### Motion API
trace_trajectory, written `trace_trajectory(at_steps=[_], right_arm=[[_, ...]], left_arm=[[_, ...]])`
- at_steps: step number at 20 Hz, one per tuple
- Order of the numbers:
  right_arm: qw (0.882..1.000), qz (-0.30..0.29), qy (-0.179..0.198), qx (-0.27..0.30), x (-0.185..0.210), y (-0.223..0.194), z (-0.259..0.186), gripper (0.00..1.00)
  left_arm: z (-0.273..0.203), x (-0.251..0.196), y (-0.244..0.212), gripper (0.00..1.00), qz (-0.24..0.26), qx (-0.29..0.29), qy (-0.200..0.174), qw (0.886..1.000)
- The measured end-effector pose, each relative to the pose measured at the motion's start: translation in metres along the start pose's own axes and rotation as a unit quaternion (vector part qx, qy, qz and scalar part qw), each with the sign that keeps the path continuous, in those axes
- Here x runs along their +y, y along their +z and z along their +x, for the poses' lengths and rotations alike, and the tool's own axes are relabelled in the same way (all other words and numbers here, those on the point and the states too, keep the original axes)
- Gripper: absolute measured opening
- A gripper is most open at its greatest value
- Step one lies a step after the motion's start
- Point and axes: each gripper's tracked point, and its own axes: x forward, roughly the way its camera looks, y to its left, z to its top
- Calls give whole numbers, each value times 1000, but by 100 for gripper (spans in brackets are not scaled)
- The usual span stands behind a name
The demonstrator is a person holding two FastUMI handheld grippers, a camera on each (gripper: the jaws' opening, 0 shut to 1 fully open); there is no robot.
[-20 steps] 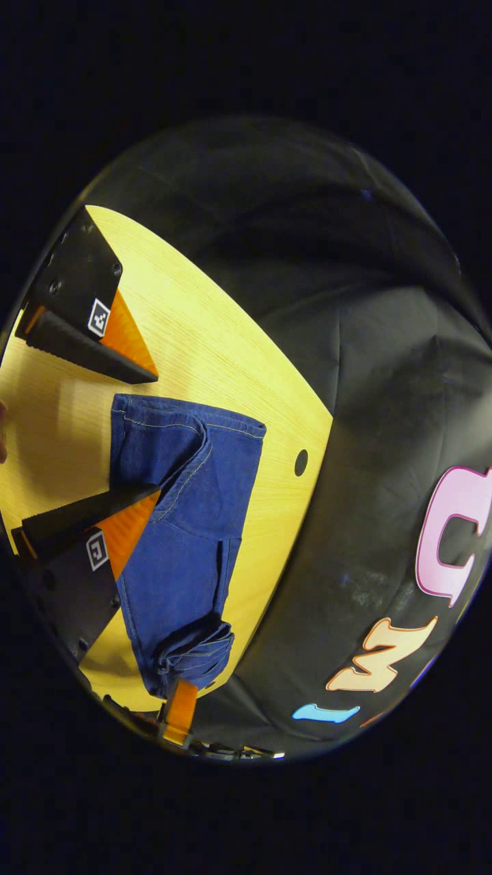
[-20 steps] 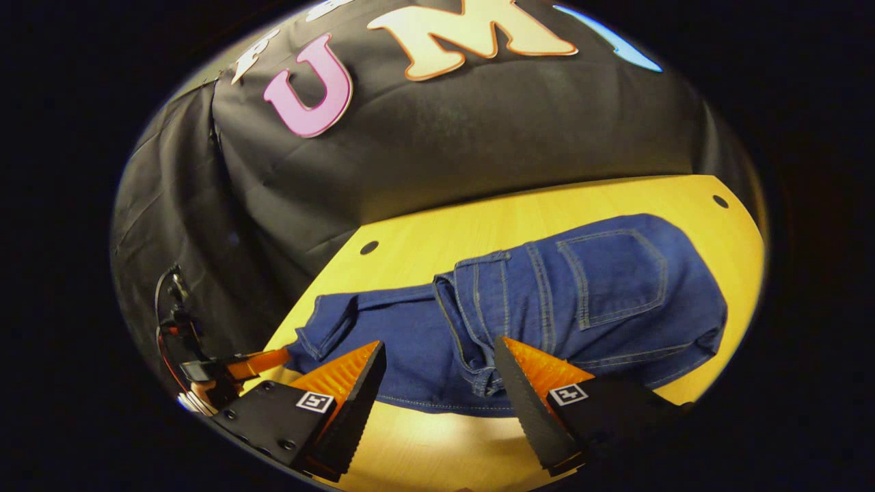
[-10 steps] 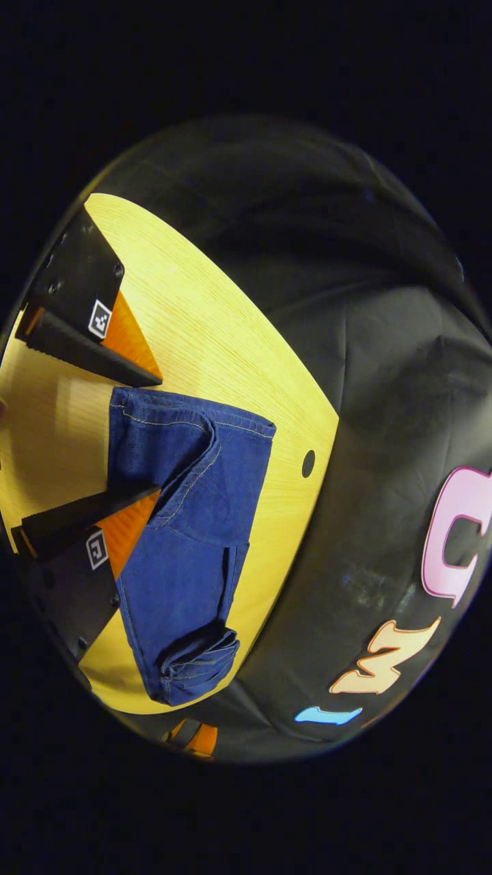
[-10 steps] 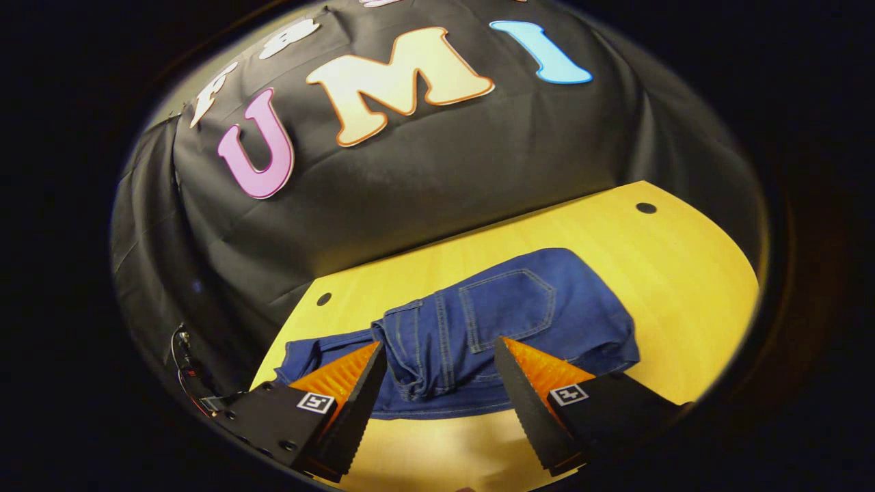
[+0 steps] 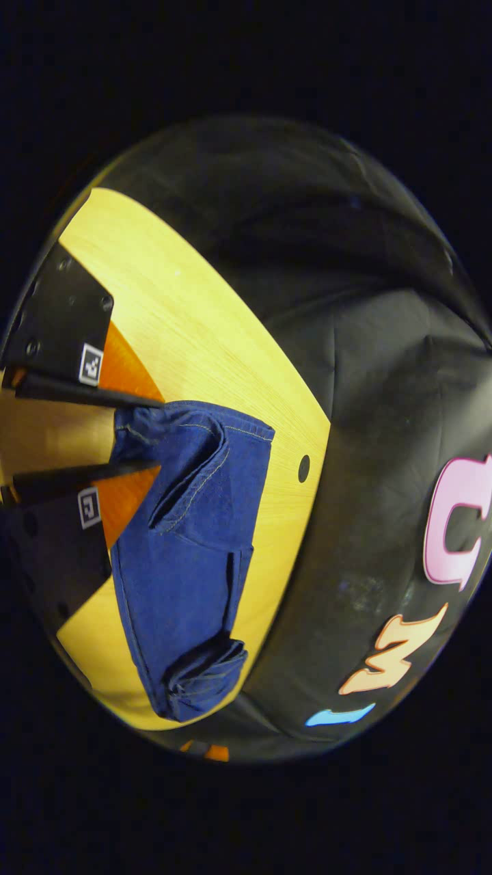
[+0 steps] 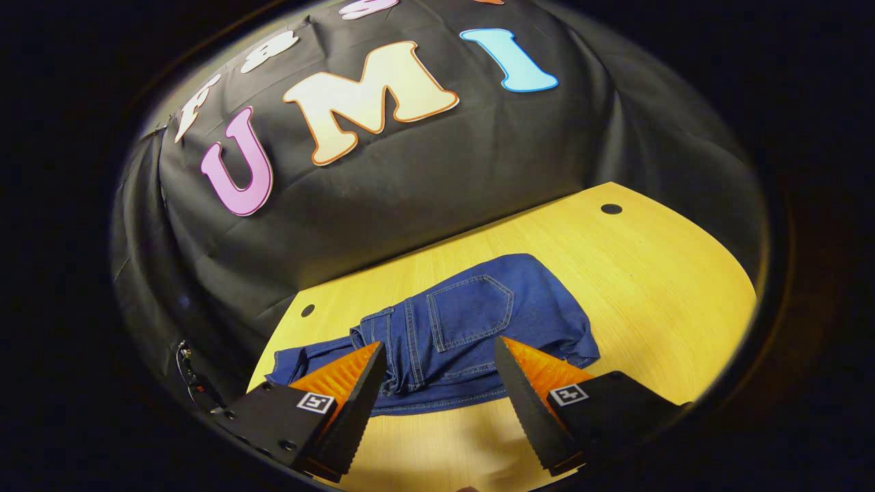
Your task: Grasp the waist and the cuffs of the jeans and fold them to make the two legs overlap; first hold the waist and fold one-third of the jeans toward the cuffs, then hold the cuffs and fold the remaining one-third in the same direction to finish folding.
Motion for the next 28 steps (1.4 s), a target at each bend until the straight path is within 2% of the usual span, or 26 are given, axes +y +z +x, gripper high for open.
trace_trajectory(at_steps=[2,4,6,9,14,18,22,23,24,26,27,28], right_arm=[[1000,3,-5,-6,-4,3,-6,98],[1000,4,-10,-8,-9,3,-12,98],[1000,6,-13,-10,-11,4,-18,98],[1000,7,-17,-15,-19,8,-27,98],[999,22,-19,-25,-41,24,-41,98],[999,27,-10,-23,-64,34,-41,98],[1000,28,8,-7,-98,44,-36,98],[1000,28,13,-5,-106,48,-36,98],[999,28,17,-2,-116,51,-36,93],[999,29,28,6,-134,56,-35,93],[999,28,32,9,-142,59,-34,98],[999,28,36,12,-149,60,-32,98]], left_arm=[[0,-3,-2,16,-12,-1,-7,1000],[0,-4,-1,6,-27,8,-6,1000],[1,-5,-2,1,-30,19,-6,999],[-1,-7,3,0,-41,28,-8,999],[-25,-36,49,0,-27,3,-28,999],[-32,-97,97,0,-12,-31,-58,998],[-28,-173,132,0,22,-59,-75,995],[-28,-194,138,0,29,-67,-80,994],[-27,-217,143,0,36,-69,-85,993],[-23,-263,150,0,52,-73,-97,991],[-22,-287,151,0,65,-70,-102,990],[-21,-309,151,0,77,-69,-106,989]])
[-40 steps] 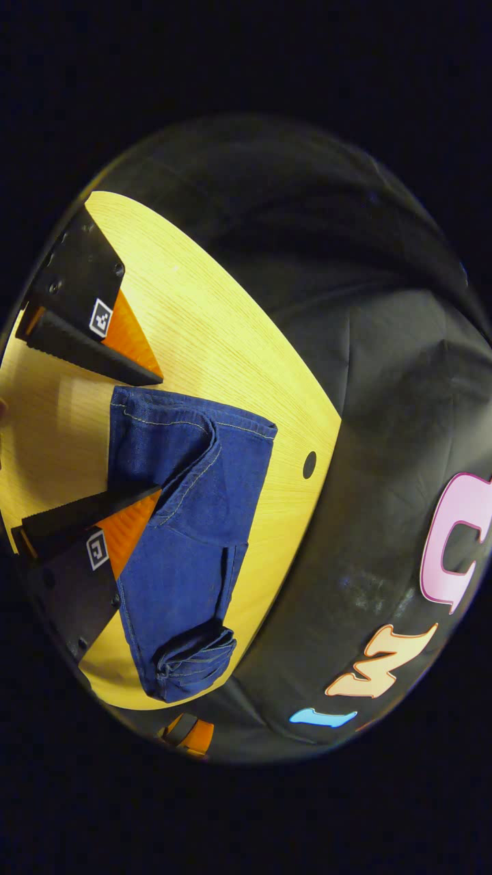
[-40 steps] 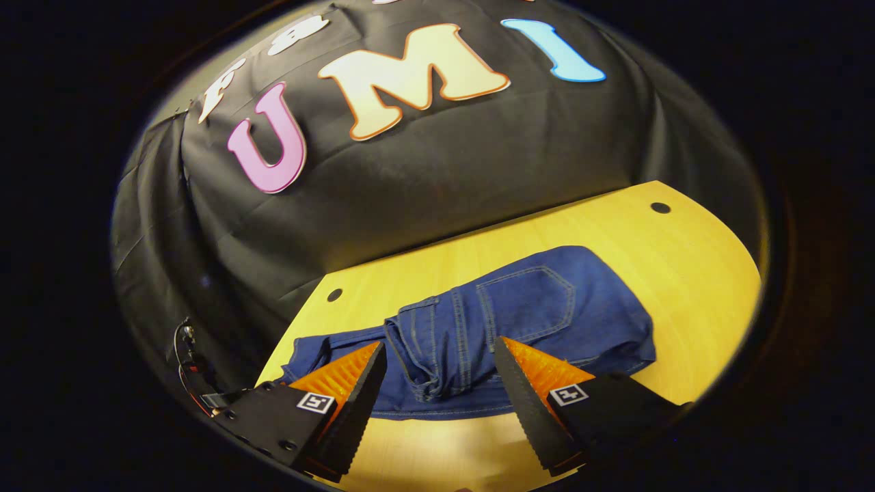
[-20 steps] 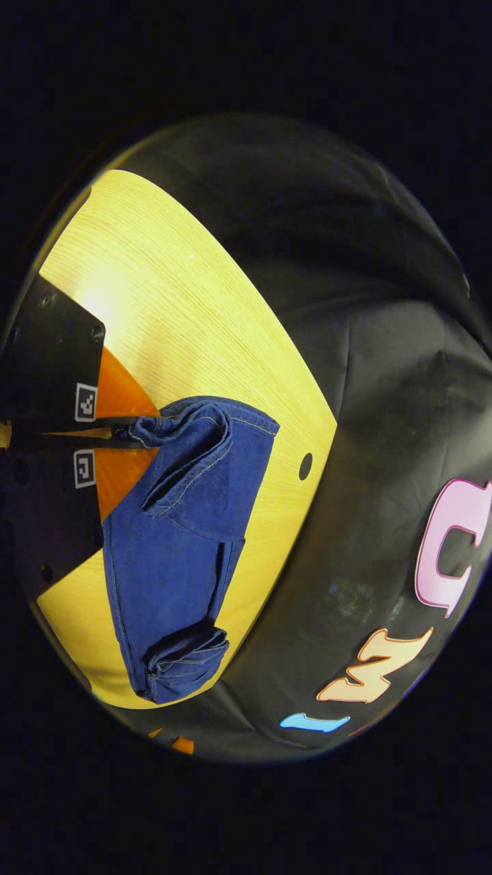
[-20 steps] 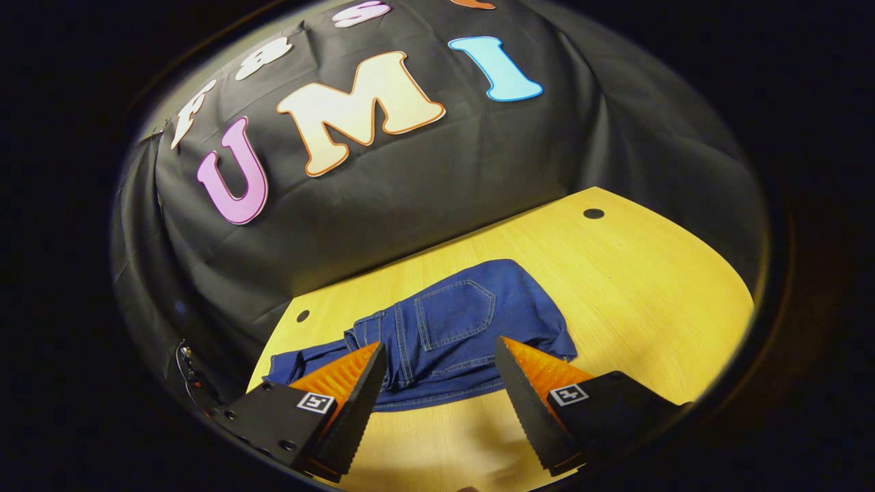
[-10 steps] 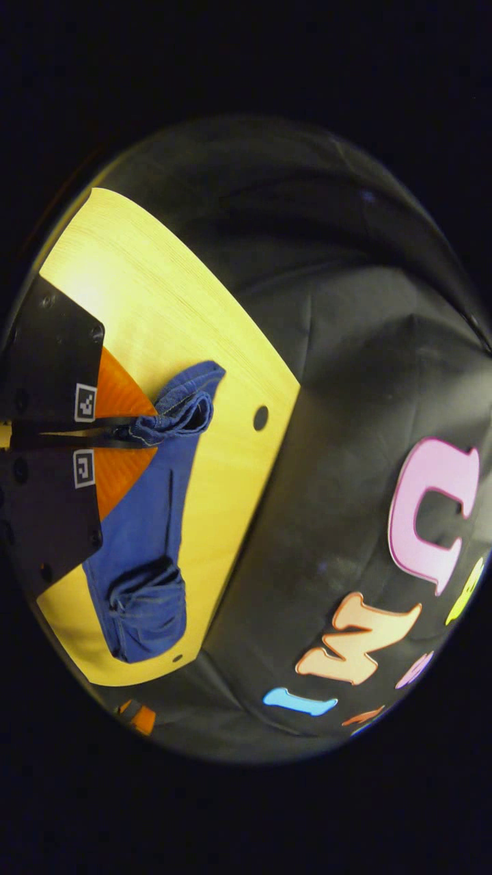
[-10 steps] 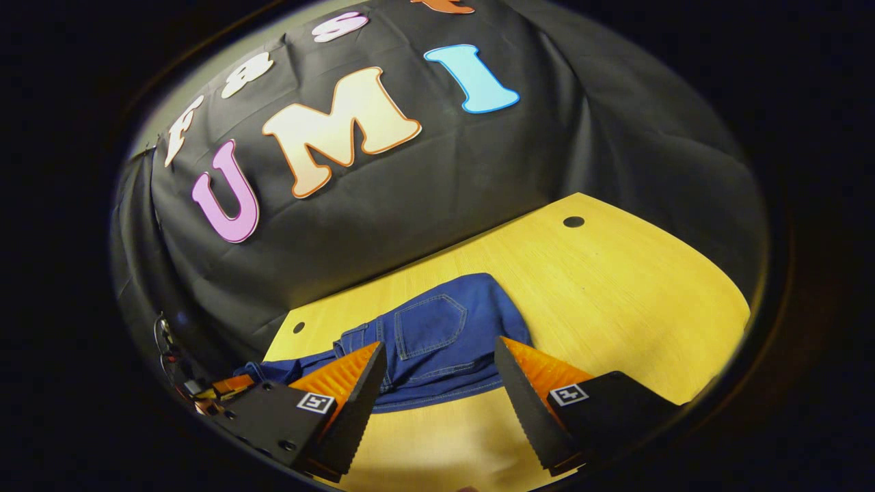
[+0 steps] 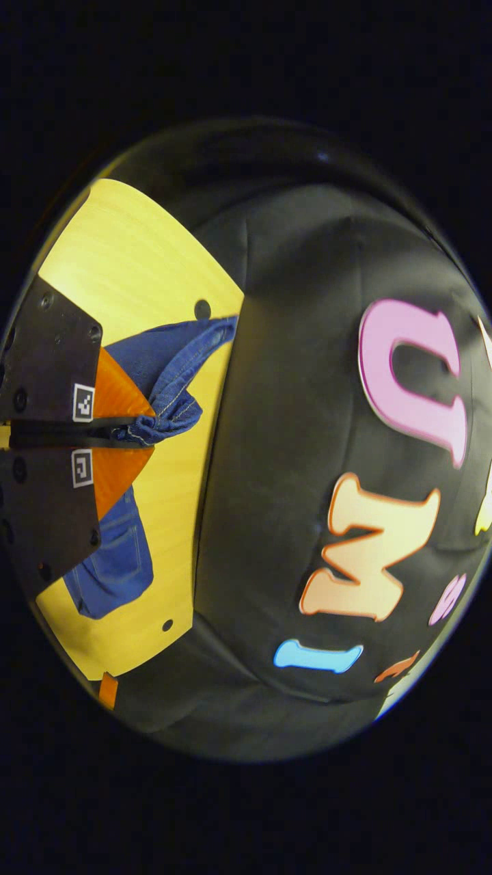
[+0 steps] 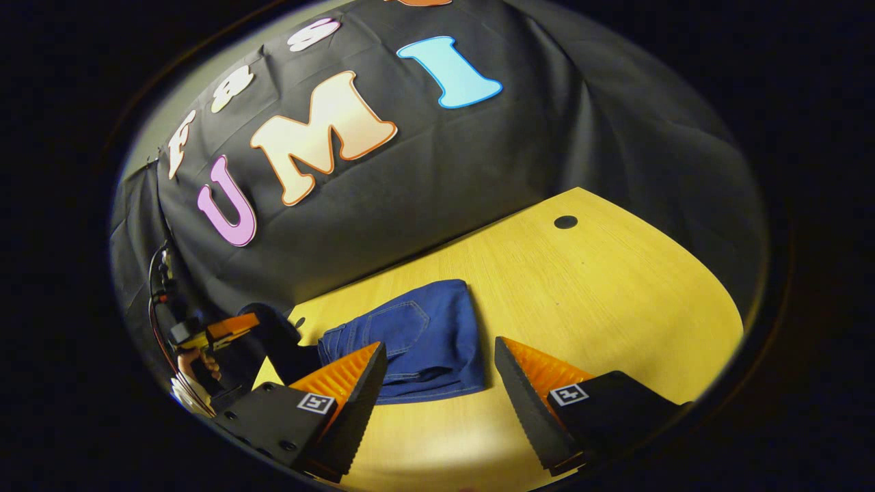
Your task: Grasp the waist and the cuffs of the jeans and fold them to make the two legs overlap; first hold the waist and fold one-third of the jeans toward the cuffs, then hold the cuffs and fold the remaining one-third in the same direction to finish folding.
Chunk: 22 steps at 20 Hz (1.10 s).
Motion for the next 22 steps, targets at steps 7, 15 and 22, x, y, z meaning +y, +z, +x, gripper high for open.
trace_trajectory(at_steps=[7,15,22], right_arm=[[1000,-8,17,24,-37,1,4,98],[999,-18,18,30,-62,4,-1,98],[998,-41,17,37,-71,0,-8,98]], left_arm=[[27,-139,15,0,78,-6,-53,996],[24,-231,-104,0,190,64,-115,973],[16,-215,-203,6,312,116,-100,938]])
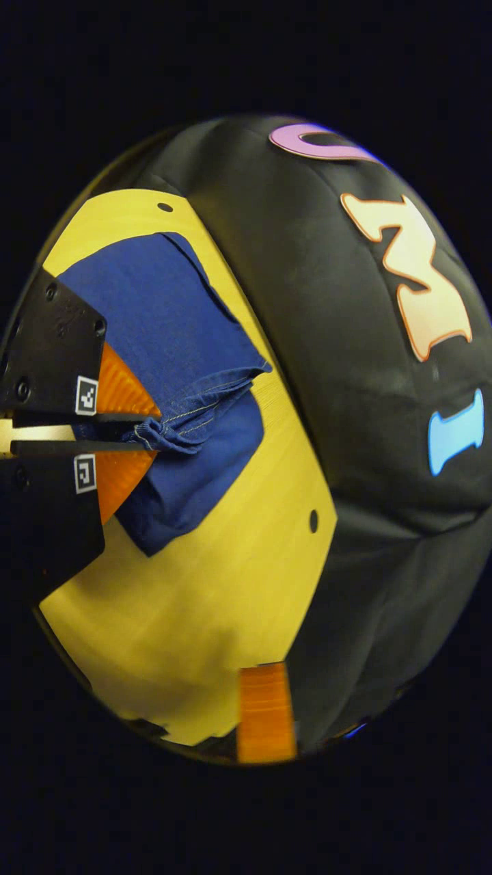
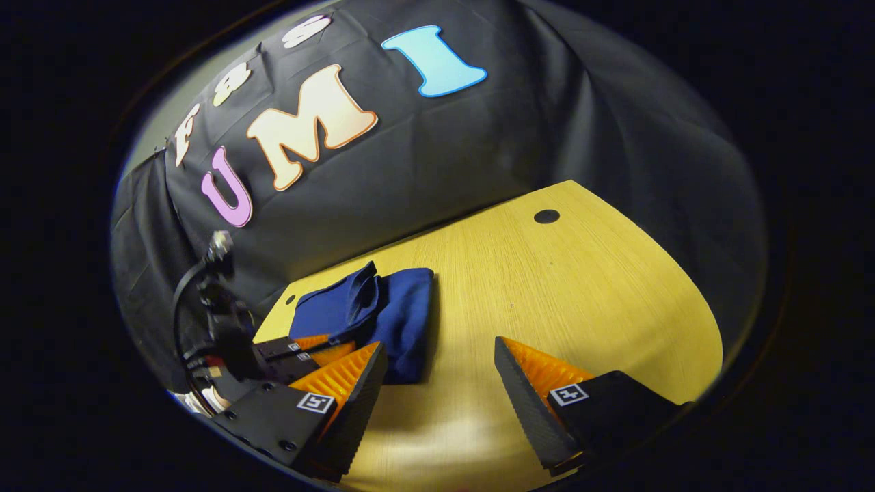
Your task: Grasp the waist and the cuffs of the jeans and fold them to make the two legs overlap; first hold the waist and fold one-third of the jeans toward the cuffs, then hold the cuffs and fold the remaining one-third in the same direction to finish folding.
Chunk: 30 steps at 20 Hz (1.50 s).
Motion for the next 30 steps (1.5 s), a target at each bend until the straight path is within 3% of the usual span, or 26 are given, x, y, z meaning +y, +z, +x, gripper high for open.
trace_trajectory(at_steps=[3,5,7,10,17,20,24,28,29,30], right_arm=[[1000,-9,4,4,6,-4,-2,98],[1000,-11,5,0,14,-3,-5,98],[1000,-12,5,-6,26,-3,-10,98],[1000,-18,1,-20,48,-3,-18,98],[998,-26,8,-61,123,-9,-48,98],[996,-46,7,-73,144,-13,-58,98],[995,-47,-7,-89,158,-17,-66,98],[993,-55,-25,-98,162,-14,-70,98],[993,-57,-28,-100,162,-14,-71,98],[993,-57,-31,-102,163,-13,-72,98]], left_arm=[[-3,-4,-7,23,35,-6,11,999],[-9,-2,-5,25,14,-17,12,1000],[-24,-7,-4,34,-28,-21,-12,999],[-71,17,-7,100,-79,-47,22,996],[-164,111,-32,96,-161,-91,84,979],[-177,132,-58,96,-182,-84,93,975],[-189,138,-74,95,-215,-85,79,970],[-190,139,-82,95,-217,-83,59,971],[-190,139,-85,100,-217,-79,53,972],[-191,140,-88,96,-215,-75,51,972]])
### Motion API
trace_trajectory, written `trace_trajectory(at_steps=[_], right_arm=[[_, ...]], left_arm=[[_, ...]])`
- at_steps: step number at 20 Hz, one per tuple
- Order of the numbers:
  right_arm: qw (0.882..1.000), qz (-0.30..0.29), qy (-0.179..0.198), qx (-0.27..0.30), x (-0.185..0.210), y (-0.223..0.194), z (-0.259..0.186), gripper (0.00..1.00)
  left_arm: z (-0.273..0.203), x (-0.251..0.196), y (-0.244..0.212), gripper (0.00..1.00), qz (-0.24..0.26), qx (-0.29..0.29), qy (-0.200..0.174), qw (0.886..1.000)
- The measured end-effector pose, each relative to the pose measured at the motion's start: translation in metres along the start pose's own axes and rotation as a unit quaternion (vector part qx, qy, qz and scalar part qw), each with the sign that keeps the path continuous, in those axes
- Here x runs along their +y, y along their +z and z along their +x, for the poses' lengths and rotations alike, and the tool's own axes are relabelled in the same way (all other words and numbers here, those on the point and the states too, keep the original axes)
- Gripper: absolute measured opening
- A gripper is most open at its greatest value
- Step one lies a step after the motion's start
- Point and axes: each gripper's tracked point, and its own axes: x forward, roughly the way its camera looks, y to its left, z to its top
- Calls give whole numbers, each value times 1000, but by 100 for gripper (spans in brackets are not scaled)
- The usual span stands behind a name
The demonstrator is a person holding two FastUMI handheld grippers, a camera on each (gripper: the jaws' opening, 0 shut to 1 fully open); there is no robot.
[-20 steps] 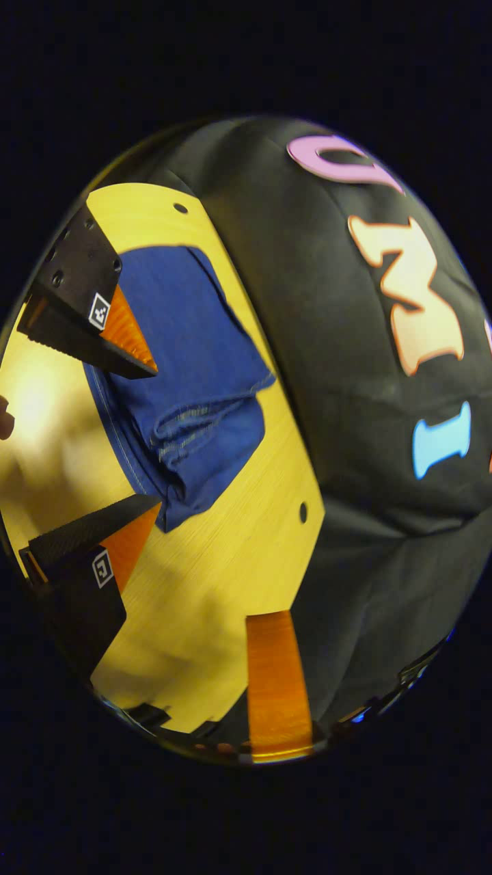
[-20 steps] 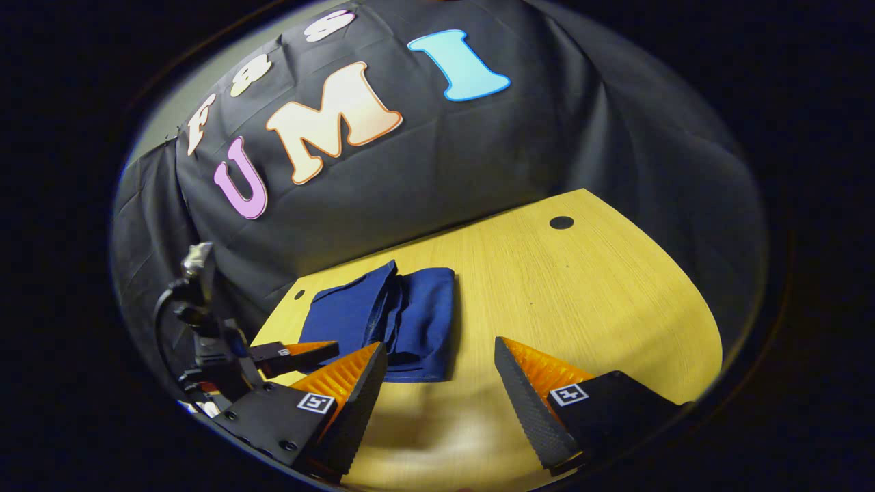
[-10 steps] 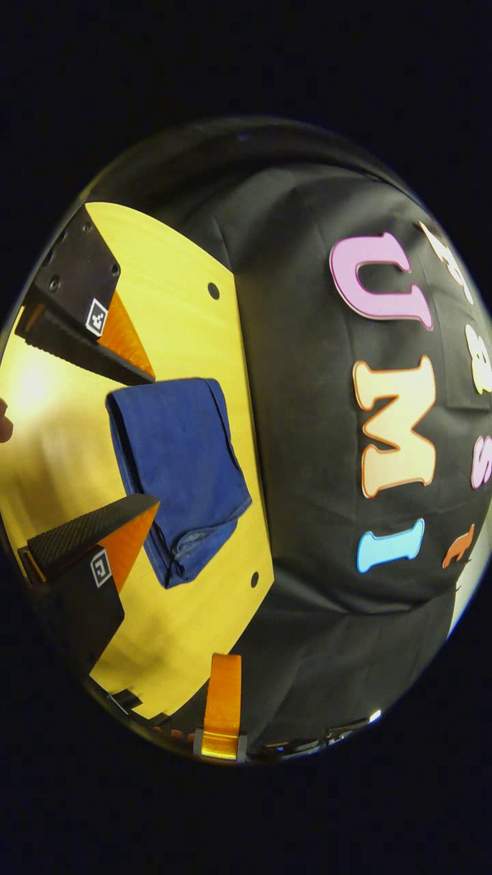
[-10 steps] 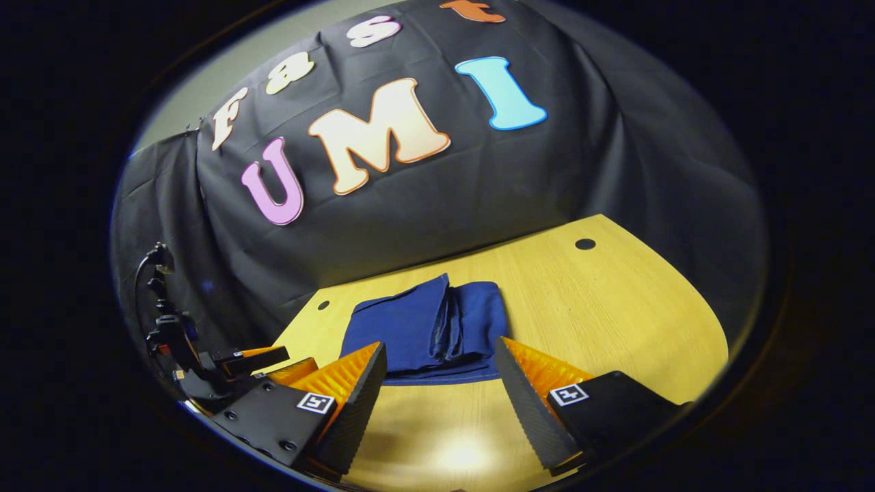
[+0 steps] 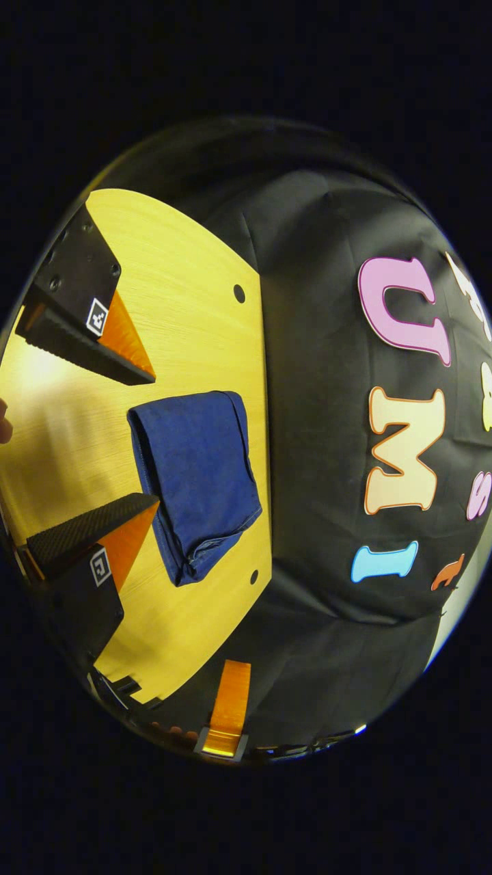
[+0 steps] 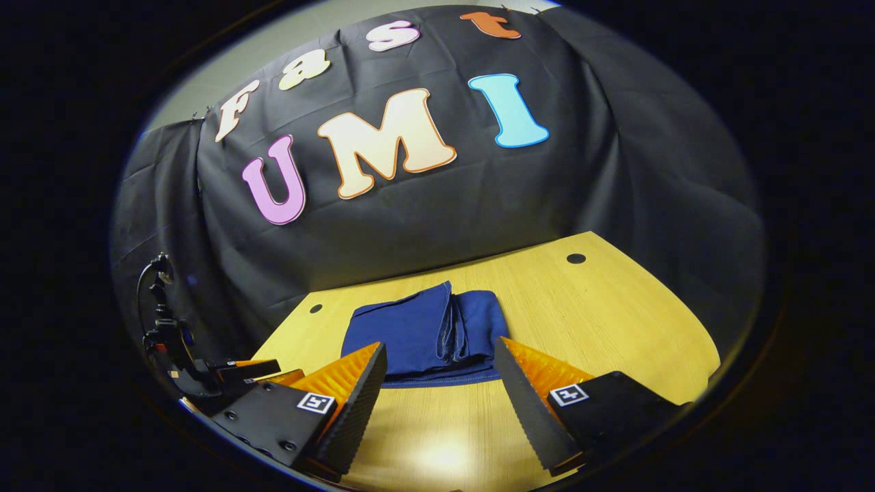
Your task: Grasp the waist and the cuffs of the jeans and fold them to make the two legs overlap; first hold the waist and fold one-third of the jeans toward the cuffs, then hold the cuffs and fold the remaining one-third in the same direction to finish folding.
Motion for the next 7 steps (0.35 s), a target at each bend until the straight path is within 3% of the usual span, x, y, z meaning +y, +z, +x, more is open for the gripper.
trace_trajectory(at_steps=[3,4,7], right_arm=[[1000,6,-1,-5,3,1,-2,98],[1000,6,0,-7,5,2,-3,98],[1000,1,-2,-9,8,1,-5,98]], left_arm=[[2,4,-2,92,1,4,1,1000],[1,5,-2,96,1,2,0,1000],[-1,6,-3,96,-1,2,-3,1000]])
